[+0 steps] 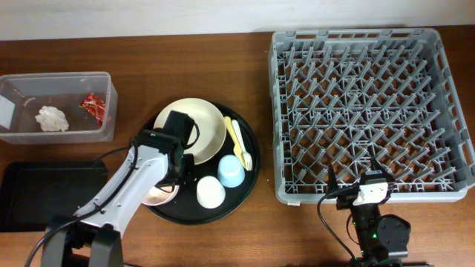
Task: Sort waste into correct bins and load items into the dishwasher rack
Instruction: 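Move left gripper to the pink rice bowl and grasp its rim, then carry the pink bowl left and tip the rice onto the black tray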
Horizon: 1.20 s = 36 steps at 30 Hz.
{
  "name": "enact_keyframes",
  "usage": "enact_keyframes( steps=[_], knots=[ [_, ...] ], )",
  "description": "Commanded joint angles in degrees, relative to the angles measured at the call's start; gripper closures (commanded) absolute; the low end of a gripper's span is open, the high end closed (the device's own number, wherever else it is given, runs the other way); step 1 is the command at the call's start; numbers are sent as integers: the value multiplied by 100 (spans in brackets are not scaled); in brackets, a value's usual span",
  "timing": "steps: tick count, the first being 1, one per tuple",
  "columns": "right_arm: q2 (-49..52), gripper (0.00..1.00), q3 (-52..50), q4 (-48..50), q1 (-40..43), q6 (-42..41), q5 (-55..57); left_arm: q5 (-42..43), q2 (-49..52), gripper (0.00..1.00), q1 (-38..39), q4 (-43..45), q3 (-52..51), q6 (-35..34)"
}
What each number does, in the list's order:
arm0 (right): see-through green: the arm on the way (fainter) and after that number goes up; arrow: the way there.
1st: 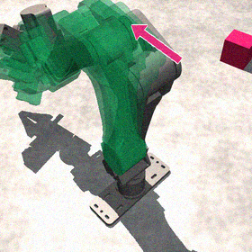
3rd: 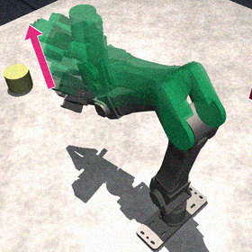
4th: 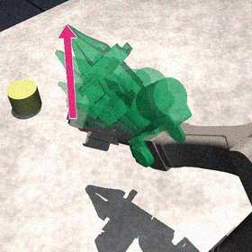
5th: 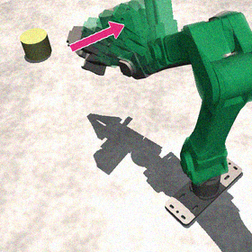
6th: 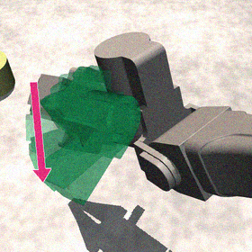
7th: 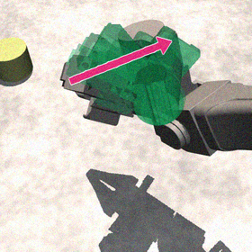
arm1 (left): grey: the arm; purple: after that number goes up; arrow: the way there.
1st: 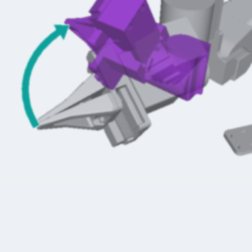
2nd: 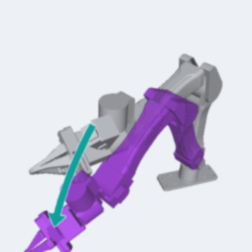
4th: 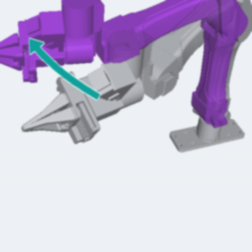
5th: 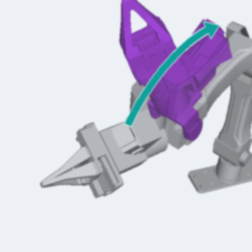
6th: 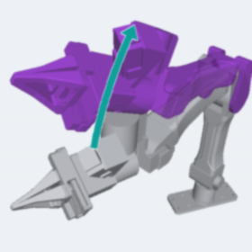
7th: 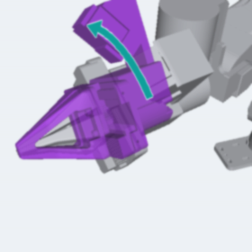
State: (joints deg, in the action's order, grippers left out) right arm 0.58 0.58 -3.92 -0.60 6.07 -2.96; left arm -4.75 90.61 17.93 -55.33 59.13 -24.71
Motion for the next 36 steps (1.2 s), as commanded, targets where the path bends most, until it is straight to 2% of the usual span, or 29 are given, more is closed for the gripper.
enact_keyframes(
  steps=[1,7,12,15,18,22,24,26,29,33,36],
  knots=[
    [-33,2,-26,-33,24,-9,24,-98,33,99,-9,-208,437,33],
    [-33,2,-26,-33,24,-7,24,-708,28,99,-20,-1119,1410,55],
    [-33,2,-26,-33,24,-9,24,-494,-90,99,-599,-1340,1967,354],
    [-33,2,-26,-33,24,-9,24,55,-455,99,-1360,-1309,2011,577],
    [-33,2,-26,-33,24,-9,24,741,-1005,99,-2500,-1305,2011,1036],
    [-33,2,-26,-33,24,-7,24,2081,-1429,99,-4559,-1248,2009,1711],
    [-33,2,-26,-33,24,-9,24,2691,-1419,99,-5257,-1222,2002,1954],
    [-33,2,-26,-33,24,-9,24,3285,-1419,99,-5897,-1110,1974,2177],
    [-33,2,-26,-33,24,-9,24,3536,-1419,99,-6494,-743,1617,2177],
    [-33,2,-26,-33,24,-7,24,3600,-1419,99,-6736,286,732,2006],
    [-33,2,-26,-33,24,-9,24,3292,-1412,100,-6804,973,155,1998]
  ],
)
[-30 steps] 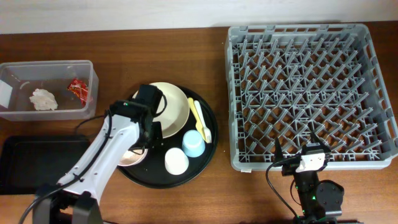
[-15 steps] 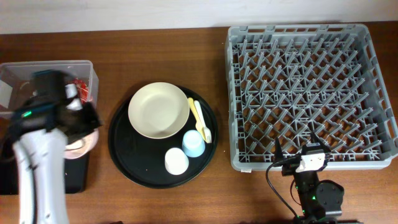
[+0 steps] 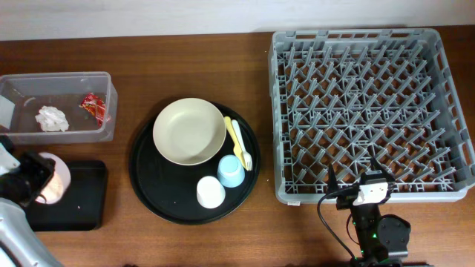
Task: Sort waste into correct bins and load items into the dishwasher rack
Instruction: 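Carry the pink bowl left and tip the rice onto the black tray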
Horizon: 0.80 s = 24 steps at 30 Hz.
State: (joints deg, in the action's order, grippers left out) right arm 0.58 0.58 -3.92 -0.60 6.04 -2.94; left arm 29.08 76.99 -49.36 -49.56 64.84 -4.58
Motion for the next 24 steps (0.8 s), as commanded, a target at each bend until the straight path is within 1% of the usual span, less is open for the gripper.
enact_keyframes(
  steps=[1,3,7,10,15,16,19,20,22,24],
  knots=[
    [-33,2,-26,-33,24,-7,22,-210,-46,100,-74,511,-538,-101],
    [-33,2,-26,-33,24,-7,22,-505,-46,100,-74,800,-831,-374],
    [-33,2,-26,-33,24,-7,22,-426,-44,99,-74,1211,-1036,-337],
    [-33,2,-26,-33,24,-7,22,302,-44,100,-74,1582,-1038,289],
    [-33,2,-26,-33,24,-7,22,573,76,100,-83,1587,-1038,584],
    [-33,2,-26,-33,24,-7,22,796,131,100,-116,1582,-1040,756],
    [-33,2,-26,-33,24,-7,22,1414,428,100,-378,1493,-1049,885],
    [-33,2,-26,-33,24,-7,22,1700,540,99,-496,1438,-1049,968],
    [-33,2,-26,-33,24,-7,22,2706,815,99,-898,1296,-1049,1329],
    [-33,2,-26,-33,24,-7,22,3075,990,100,-1134,1283,-1049,1329]
  ],
)
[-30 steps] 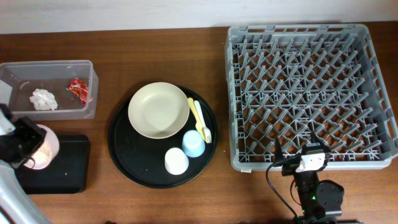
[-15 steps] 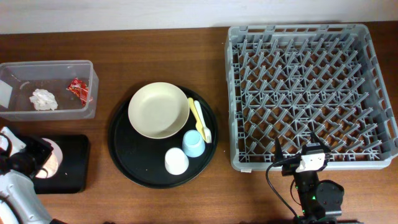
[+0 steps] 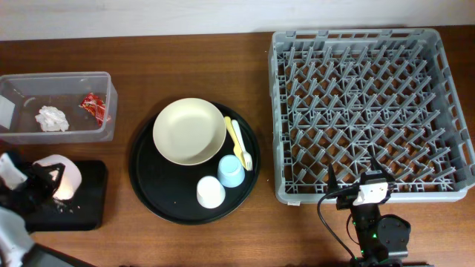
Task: Sort waste into correct bins and load items into the dishwasher rack
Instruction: 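Carry the pink bowl left and tip the rice onto the black tray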
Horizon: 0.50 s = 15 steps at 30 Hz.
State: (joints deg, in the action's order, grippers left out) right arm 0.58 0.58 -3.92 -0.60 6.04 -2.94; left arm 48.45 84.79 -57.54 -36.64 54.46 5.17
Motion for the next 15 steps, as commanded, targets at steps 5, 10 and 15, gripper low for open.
enact_keyframes(
  steps=[5,10,15],
  knots=[
    [-33,2,-26,-33,24,-7,22,1991,789,100,-817,-125,-170,769],
    [-33,2,-26,-33,24,-7,22,3370,1132,100,-1412,190,-490,868],
    [-33,2,-26,-33,24,-7,22,4175,1137,99,-1755,98,-546,1130]
  ],
)
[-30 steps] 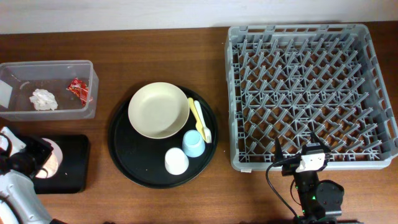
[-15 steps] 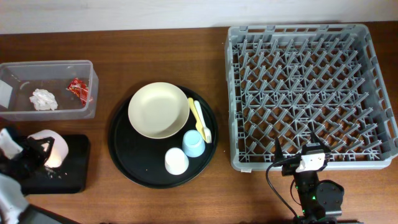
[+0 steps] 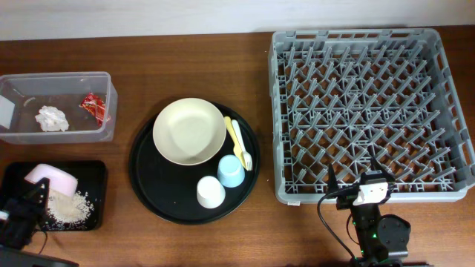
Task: Sort waste into correct bins and load items into the dishwasher rack
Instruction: 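Carry the pink bowl left and tip the rice onto the black tray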
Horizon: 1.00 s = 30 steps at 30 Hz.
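At the bottom left my left gripper [image 3: 28, 209] is shut on a pink bowl [image 3: 52, 178], which is tipped on its side over the black bin [image 3: 93, 193]. A pile of rice-like food [image 3: 68, 208] lies in that bin beside the bowl. The round black tray [image 3: 159, 196] carries a cream plate [image 3: 189, 131], a yellow fork [image 3: 239, 142], a blue cup [image 3: 231, 171] and a white cup [image 3: 211, 192]. The grey dishwasher rack [image 3: 371, 111] stands at the right. My right gripper [image 3: 355, 178] rests open at the rack's front edge.
A clear plastic bin [image 3: 110, 111] at the far left holds a crumpled white tissue [image 3: 51, 118] and a red wrapper [image 3: 93, 106]. Bare wooden table [image 3: 193, 59] runs between the bins, the tray and the rack.
The pink bowl has tipped further onto its side and sits lower over the black bin. A pile of food now lies in the bin. The left gripper is nearer the bottom edge.
My left gripper was first at the pink bowl on the round tray's front left. Then it held the bowl over the black bin's left end, then tilted it there. Now the food lies in the bin. The right arm stayed still.
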{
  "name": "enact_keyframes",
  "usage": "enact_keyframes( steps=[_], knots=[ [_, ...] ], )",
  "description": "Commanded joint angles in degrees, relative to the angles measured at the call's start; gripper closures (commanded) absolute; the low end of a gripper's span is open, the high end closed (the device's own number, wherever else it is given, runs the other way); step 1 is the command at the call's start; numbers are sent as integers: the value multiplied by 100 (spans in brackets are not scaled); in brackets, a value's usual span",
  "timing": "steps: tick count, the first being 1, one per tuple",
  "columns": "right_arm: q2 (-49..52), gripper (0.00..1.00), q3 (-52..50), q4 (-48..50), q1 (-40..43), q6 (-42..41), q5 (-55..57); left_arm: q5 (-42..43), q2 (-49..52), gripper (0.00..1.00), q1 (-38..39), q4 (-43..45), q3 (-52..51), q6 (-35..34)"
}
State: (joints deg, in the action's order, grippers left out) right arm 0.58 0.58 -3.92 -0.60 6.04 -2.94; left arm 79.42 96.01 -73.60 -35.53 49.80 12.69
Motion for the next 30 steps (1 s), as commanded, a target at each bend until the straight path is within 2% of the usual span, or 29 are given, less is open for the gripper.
enact_keyframes(
  steps=[1,8,12,14,15,16,18,20,23,30],
  knots=[
    [-33,2,-26,-33,24,-7,22,1075,15,100,-181,-72,-81,374],
    [-33,2,-26,-33,24,-7,22,1051,15,100,-199,-2,-146,734],
    [-33,2,-26,-33,24,-4,22,682,22,100,-177,22,-146,730],
    [-33,2,-26,-33,24,-7,22,-863,22,99,-192,173,-146,-376],
    [-33,2,-26,-33,24,-7,22,-708,22,99,-181,216,-146,-356],
    [-33,2,-26,-33,24,-7,22,-61,22,100,-142,417,-146,-225],
    [-33,2,-26,-33,24,-7,22,509,22,100,-11,774,-146,-212],
    [-33,2,-26,-33,24,-7,22,527,22,100,79,789,-146,-157],
    [-33,2,-26,-33,24,-4,22,1078,22,100,308,798,-146,413],
    [-33,2,-26,-33,24,-7,22,1075,42,100,409,905,-151,369]
  ],
)
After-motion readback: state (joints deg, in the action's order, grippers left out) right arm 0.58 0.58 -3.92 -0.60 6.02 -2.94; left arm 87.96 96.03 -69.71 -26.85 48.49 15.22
